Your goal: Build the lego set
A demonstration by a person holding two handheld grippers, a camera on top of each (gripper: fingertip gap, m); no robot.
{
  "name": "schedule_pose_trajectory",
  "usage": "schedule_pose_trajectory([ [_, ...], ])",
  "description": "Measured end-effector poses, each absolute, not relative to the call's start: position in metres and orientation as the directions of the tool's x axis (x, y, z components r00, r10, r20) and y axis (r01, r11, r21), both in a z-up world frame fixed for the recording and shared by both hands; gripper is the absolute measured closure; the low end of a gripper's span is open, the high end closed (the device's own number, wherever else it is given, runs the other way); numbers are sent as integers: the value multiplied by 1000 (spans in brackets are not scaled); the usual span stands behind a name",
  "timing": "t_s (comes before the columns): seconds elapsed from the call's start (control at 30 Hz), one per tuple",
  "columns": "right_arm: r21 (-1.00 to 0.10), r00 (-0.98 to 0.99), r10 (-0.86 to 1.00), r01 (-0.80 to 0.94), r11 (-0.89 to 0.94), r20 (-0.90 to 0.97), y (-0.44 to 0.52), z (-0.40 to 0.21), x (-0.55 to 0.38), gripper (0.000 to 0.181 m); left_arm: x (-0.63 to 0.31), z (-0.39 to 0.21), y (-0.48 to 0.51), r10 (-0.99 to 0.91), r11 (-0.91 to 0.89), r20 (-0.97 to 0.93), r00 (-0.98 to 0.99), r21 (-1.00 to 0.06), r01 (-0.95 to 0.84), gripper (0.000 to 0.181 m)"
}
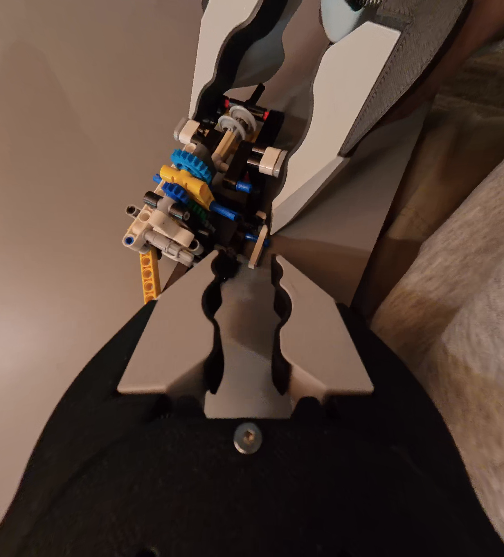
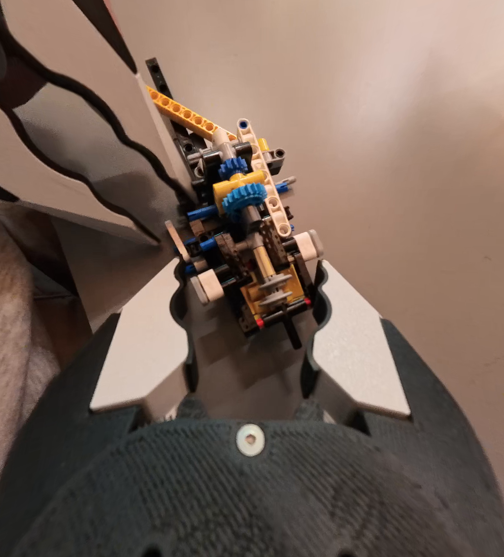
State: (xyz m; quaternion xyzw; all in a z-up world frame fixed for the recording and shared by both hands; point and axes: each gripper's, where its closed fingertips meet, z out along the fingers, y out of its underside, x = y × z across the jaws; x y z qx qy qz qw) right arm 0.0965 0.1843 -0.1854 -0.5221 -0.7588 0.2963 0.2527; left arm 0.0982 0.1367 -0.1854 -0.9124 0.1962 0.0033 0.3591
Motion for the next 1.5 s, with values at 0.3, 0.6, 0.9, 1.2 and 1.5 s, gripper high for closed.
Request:
schedule_pose_trajectory([
  [0.3, -702, -394, 915, 629, 334, 83, 184, -185, 97, 96, 95, -190, 139, -350, -663, -136, 927, -663, -348, 158],
  [0.6, -693, -365, 927, 646, 321, 89, 184, -185, 97, 95, 94, -190, 141, -315, -680, -95, 944, -671, -294, 161],
  [0.9, -693, -337, 939, 660, 291, 73, 185, -185, 98, 98, 93, -190, 142, -301, -679, -68, 951, -685, -264, 161],
  [1.2, -690, -335, 939, 661, 296, 82, 185, -185, 97, 99, 92, -190, 143, -289, -680, -71, 955, -687, -257, 163],
  [1.5, -692, -328, 941, 660, 293, 86, 187, -185, 96, 103, 91, -189, 144, -286, -680, -67, 956, -689, -252, 165],
])
